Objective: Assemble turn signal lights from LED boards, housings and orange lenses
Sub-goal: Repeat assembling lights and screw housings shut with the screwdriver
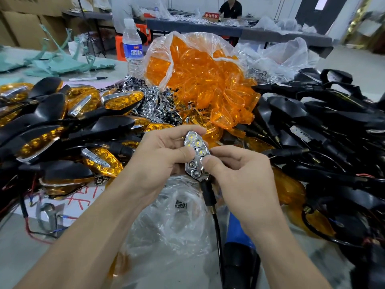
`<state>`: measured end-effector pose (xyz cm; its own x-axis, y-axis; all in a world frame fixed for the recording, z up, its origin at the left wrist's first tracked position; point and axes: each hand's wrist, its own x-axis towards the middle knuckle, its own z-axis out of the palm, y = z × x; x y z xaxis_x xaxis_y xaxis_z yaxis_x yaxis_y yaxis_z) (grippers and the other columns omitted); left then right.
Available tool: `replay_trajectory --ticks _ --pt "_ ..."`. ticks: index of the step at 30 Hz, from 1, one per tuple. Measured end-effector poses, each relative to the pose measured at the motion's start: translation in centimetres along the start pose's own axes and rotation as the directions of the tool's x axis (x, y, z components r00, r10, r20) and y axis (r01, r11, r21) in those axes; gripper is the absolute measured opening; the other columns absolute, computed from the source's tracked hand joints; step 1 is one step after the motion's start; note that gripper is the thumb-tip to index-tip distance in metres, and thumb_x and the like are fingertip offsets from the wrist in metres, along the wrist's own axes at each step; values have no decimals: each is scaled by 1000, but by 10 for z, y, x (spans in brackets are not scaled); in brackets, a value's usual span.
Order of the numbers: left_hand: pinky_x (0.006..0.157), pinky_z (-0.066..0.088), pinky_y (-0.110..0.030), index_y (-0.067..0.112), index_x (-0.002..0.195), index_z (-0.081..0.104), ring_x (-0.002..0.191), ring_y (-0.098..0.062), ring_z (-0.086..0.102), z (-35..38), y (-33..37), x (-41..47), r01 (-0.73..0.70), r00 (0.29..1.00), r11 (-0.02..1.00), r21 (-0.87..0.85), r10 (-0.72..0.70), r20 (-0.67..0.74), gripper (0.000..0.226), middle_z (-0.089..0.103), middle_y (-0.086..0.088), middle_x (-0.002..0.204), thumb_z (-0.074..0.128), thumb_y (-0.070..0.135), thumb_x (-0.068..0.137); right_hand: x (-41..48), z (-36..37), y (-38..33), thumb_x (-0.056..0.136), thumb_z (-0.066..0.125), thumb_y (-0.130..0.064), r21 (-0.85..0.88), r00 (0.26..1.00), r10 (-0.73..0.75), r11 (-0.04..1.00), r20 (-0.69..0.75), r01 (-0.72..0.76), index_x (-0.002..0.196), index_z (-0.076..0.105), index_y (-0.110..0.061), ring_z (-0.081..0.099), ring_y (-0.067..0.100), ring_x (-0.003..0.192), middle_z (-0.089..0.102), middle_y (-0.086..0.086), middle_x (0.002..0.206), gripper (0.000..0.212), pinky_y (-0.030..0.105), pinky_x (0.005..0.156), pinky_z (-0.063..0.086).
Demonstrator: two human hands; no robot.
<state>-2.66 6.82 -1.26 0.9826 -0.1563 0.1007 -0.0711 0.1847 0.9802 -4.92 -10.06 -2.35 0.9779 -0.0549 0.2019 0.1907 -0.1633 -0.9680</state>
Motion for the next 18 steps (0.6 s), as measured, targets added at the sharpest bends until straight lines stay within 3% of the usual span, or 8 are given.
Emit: replay_trajectory --ticks 5,10,15,18 --pt "59 60 -31 14 112 77 81 -27 76 -1 0 2 -6 1000 1000 11 7 -29 38 79 -17 98 56 -13 95 3 -2 0 82 76 -9 12 987 40 999 156 -42 108 78 -30 78 17 82 81 -6 90 33 53 77 64" --pt "64 60 -30 18 117 75 86 -22 76 0 2 0 4 1000 1000 11 -4 21 39 80 -10 105 55 -9 97 3 -2 3 71 78 -17 90 992 52 994 112 -62 106 79 -35 80 23 85 82 -3 90 40 54 82 63" --pt "70 61 -30 24 117 79 95 -23 77 -2 3 0 18 997 1000 -1 -18 75 35 79 -8 112 67 4 91 4 -3 3 68 81 -14 139 993 59 988 102 -73 104 81 -26 80 27 85 82 2 90 38 55 82 63" --pt "71 61 -30 25 117 78 98 -23 77 -2 2 0 8 998 999 37 -10 61 33 79 -5 112 63 3 98 4 -4 2 66 82 -14 149 991 69 985 111 -85 103 81 -24 80 27 84 82 3 90 38 55 81 63"
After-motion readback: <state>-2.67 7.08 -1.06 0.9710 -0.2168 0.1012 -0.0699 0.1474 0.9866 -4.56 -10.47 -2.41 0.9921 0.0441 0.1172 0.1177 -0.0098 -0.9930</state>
